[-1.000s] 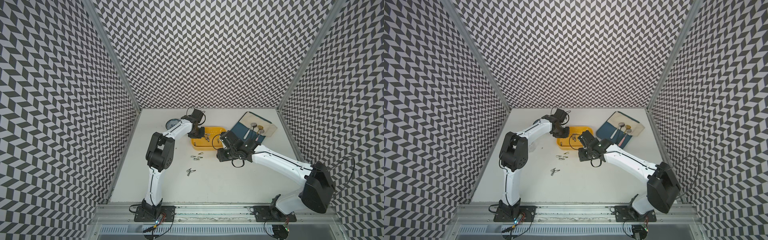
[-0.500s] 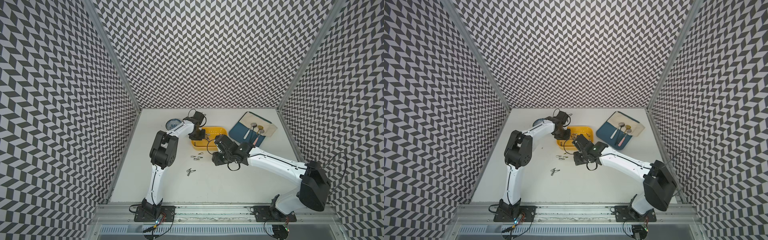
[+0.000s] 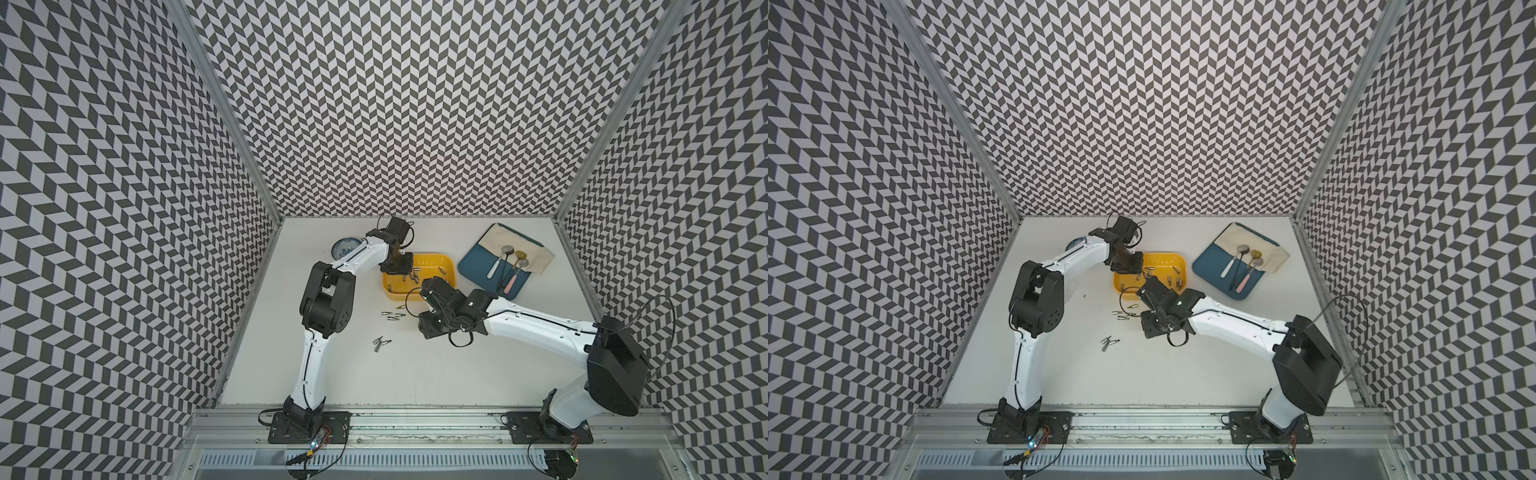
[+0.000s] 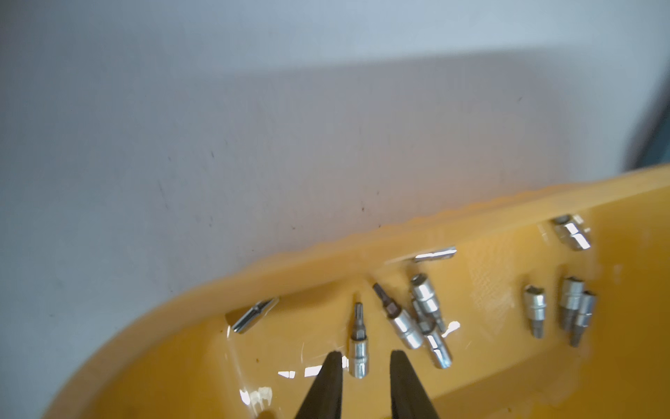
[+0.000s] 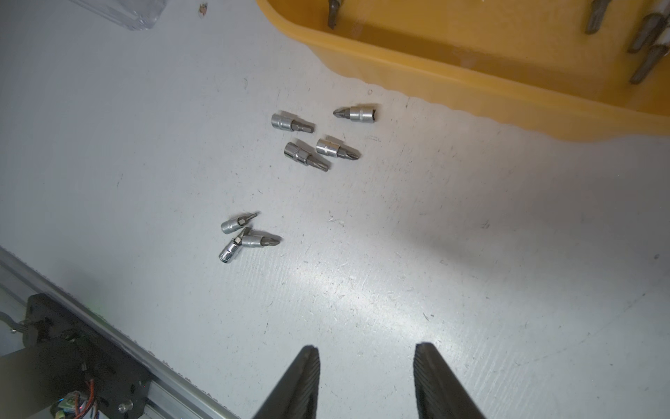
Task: Put the bit on the desktop into the storage box
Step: Place the screwdriver bit in the storage box, then pick up the screwdriver bit from the center of the board.
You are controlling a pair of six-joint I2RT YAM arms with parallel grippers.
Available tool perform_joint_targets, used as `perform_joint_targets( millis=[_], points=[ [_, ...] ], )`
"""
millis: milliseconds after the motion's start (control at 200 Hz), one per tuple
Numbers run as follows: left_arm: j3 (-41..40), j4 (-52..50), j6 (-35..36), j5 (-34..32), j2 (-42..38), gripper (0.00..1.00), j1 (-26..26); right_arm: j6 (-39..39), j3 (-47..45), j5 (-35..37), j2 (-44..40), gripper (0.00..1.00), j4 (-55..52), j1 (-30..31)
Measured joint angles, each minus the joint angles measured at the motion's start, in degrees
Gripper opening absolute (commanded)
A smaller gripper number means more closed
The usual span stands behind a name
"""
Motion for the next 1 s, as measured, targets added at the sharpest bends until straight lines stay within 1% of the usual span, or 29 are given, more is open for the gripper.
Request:
perform_joint_targets(
  millis=[170, 316, 381, 471, 586, 771, 892, 997],
  points=[
    [1.66, -0.50, -0.20, 1.25, -6.19, 0.32, 1.62, -0.37, 0.20, -0.22, 0.87, 0.47, -0.02, 1.42],
    [1.90, -1.42, -0.20, 1.68, -14.21, 0.34, 5.35, -1.68, 2.36, -0.20, 4.13, 0.48, -0.15, 3.30],
    [0.55, -1.38, -0.13, 1.57, -18.10, 0.35, 6.95, -2.62, 3.82, -0.11, 6.27, 0.48, -0.28, 4.35],
    [-4.68, -1.20, -0.04, 1.14, -24.61, 0.35, 8.94, -4.22, 6.40, 0.00, 9.55, 0.49, -0.92, 5.97],
    [-14.47, -1.40, -0.13, 0.85, -32.70, 0.35, 9.60, -6.51, 10.45, 0.46, 13.81, 0.50, -1.95, 7.98],
    [-28.13, -1.75, -0.20, 0.85, -41.70, 0.35, 11.06, -10.21, 16.65, 1.55, 19.71, 0.50, -4.13, 10.69],
    [-33.79, -2.10, -0.20, 0.92, -46.64, 0.36, 13.07, -11.85, 18.97, 3.04, 22.53, 0.51, -5.35, 12.02],
    [-36.65, -2.34, -0.17, 0.92, -50.29, 0.36, 14.34, -12.50, 20.17, 4.66, 24.33, 0.51, -6.80, 12.87]
  ],
)
